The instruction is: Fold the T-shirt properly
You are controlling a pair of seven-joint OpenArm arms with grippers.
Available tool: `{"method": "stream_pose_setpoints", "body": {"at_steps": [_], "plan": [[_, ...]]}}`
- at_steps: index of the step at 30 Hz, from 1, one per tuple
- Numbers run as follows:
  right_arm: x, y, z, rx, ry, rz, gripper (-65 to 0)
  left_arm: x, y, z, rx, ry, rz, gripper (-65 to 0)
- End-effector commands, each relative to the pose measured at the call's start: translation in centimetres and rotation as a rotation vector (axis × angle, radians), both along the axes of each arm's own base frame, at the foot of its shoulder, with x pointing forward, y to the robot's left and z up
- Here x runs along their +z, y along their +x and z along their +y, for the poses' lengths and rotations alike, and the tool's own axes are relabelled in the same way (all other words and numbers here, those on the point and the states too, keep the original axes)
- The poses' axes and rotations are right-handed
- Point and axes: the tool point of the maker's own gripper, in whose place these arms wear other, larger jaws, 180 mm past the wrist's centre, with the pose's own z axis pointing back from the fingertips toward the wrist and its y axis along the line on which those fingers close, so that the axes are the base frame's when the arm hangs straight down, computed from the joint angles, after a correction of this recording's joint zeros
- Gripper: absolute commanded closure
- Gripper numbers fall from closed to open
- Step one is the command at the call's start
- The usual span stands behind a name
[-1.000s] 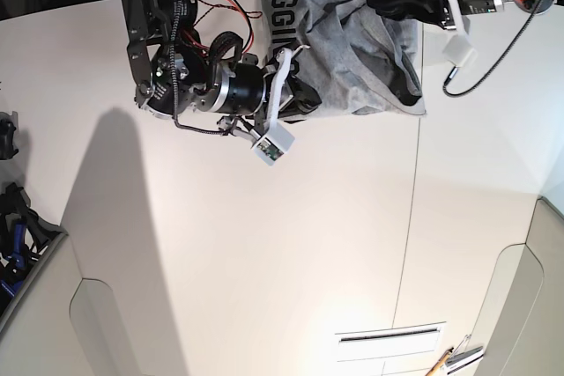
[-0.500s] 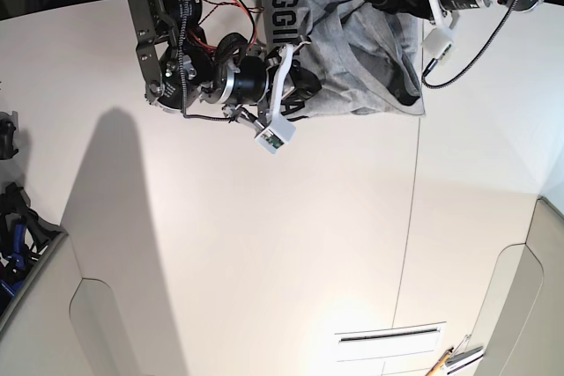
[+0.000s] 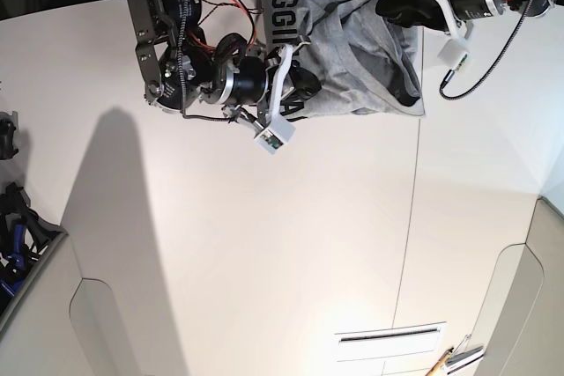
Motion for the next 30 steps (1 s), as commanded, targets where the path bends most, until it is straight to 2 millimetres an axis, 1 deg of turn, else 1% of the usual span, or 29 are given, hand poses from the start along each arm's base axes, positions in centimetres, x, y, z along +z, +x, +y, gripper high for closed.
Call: {"method": "stream_pose_setpoints", "body": {"at_steps": [1, 15, 16, 17, 20, 21, 25, 30], "plan": [[1.3, 0.6, 0.6, -0.002, 0.045, -0.032, 0.0, 0.6, 0.4, -0.2, 0.000, -0.013, -0.030, -24.1], [1.3, 0.6, 0.6, -0.002, 0.045, -0.032, 0.0, -0.4, 0.2, -1.1, -0.036, 0.028, -0.036, -24.0], [1.2, 0.6, 0.6, -0.002, 0.045, -0.032, 0.0, -0.4, 0.2, -1.1, -0.035, 0.026, -0.036, -23.0], [1.2, 0.6, 0.6, -0.002, 0.045, -0.032, 0.0, -0.3, 0.2, -1.2, -0.035, 0.022, -0.037, -19.4], [1.2, 0.6, 0.6, -0.002, 0.045, -0.032, 0.0, -0.4, 0.0, -1.1, -0.042, 0.026, -0.027, -2.6], [1.2, 0.6, 0.6, -0.002, 0.045, -0.032, 0.0, -0.5, -0.2, -1.1, -0.048, 0.027, -0.019, 0.0], [1.2, 0.6, 0.6, -0.002, 0.044, -0.032, 0.0, -0.2, -0.5, -1.0, -0.068, 0.013, -0.003, 0.0], [1.2, 0.6, 0.6, -0.002, 0.040, -0.032, 0.0, 0.2, -0.3, 0.3, -0.057, 0.029, 0.000, 0.0]]}}
